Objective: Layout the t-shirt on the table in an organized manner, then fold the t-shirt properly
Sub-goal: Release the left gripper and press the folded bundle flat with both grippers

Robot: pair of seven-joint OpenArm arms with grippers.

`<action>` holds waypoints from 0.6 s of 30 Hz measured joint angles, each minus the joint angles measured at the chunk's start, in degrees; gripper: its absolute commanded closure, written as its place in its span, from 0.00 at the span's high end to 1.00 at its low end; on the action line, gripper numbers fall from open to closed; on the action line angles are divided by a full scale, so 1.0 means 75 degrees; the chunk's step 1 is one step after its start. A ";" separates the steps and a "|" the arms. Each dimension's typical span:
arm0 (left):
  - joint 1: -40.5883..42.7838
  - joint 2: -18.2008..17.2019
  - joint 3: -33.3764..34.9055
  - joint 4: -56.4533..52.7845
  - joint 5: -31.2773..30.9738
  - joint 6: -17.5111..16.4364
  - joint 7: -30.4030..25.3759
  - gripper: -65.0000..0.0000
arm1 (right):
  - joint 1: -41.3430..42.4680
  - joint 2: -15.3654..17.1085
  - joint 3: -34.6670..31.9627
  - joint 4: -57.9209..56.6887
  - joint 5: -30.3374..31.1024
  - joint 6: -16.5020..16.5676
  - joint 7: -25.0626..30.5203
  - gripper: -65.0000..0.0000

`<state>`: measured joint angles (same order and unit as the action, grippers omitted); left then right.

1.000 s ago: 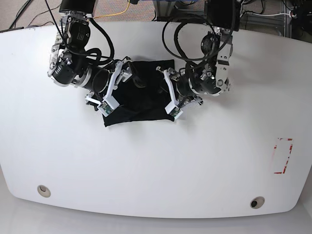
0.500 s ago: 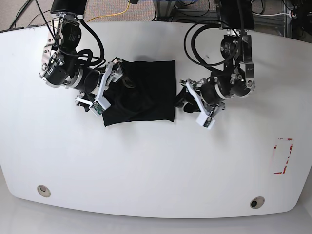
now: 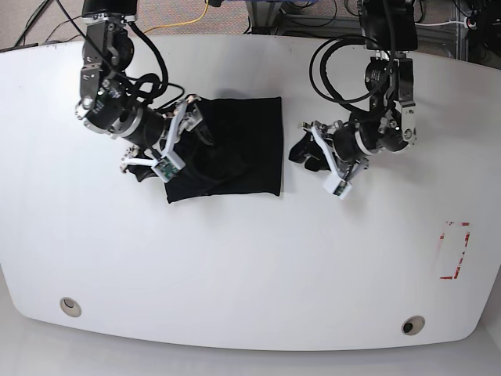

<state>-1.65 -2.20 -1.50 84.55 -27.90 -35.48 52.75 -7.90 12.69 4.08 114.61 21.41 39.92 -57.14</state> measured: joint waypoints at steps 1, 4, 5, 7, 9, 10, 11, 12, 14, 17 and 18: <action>-0.0044 0.0000 0.0160 -0.0099 -0.0003 -0.0020 0.0020 0.37 | -0.0050 -0.0050 -0.0122 0.0000 -0.0195 0.0003 0.0154 0.81; -0.0117 0.0038 0.0580 -0.0289 -0.0006 -0.0029 -0.0003 0.37 | -0.0221 -0.0329 -0.0341 0.0000 -0.0950 0.0020 0.0615 0.81; -0.0119 0.0038 0.0664 -0.0297 -0.0009 -0.0044 -0.0017 0.37 | -0.0283 -0.0440 -0.0356 0.0000 -0.1142 0.0023 0.0624 0.81; -0.0122 0.0032 0.0807 -0.0306 -0.0009 -0.0055 -0.0184 0.37 | -0.0347 -0.0574 -0.0358 -0.0003 -0.1591 0.0029 0.0676 0.81; -0.0128 0.0006 0.0941 -0.0332 -0.0003 -0.0009 -0.0443 0.37 | -0.0353 -0.0705 -0.0347 -0.0020 -0.1883 0.0023 0.0694 0.81; -0.0131 0.0000 0.1072 -0.0353 -0.0003 0.0093 -0.0606 0.37 | -0.0347 -0.0752 -0.0335 -0.0035 -0.2072 0.0023 0.0676 0.81; -0.0140 -0.0047 0.1177 -0.0379 -0.0009 0.0184 -0.0685 0.37 | -0.0332 -0.0822 -0.0335 -0.0041 -0.2171 0.0020 0.0676 0.81; -0.0149 -0.0064 0.1271 -0.0423 -0.0003 0.0309 -0.0761 0.37 | -0.0323 -0.0874 -0.0323 -0.0041 -0.2235 0.0000 0.0676 0.81; -0.0166 -0.0105 0.1440 -0.0565 0.0052 0.0554 -0.0816 0.37 | -0.0312 -0.0956 -0.0303 -0.0041 -0.2226 0.0006 0.0731 0.81; -0.0184 -0.0149 0.1649 -0.0793 0.0061 0.0650 -0.1116 0.37 | -0.0318 -0.0970 -0.0341 -0.0041 -0.2203 0.0032 0.0883 0.81; -0.0210 -0.0146 0.1696 -0.0857 0.0055 0.0647 -0.1172 0.37 | -0.0329 -0.0968 -0.0341 -0.0041 -0.2215 0.0026 0.1011 0.81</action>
<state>-3.22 -3.29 11.22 78.13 -27.49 -30.63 43.97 -10.37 5.43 1.52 114.30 4.80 40.12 -49.56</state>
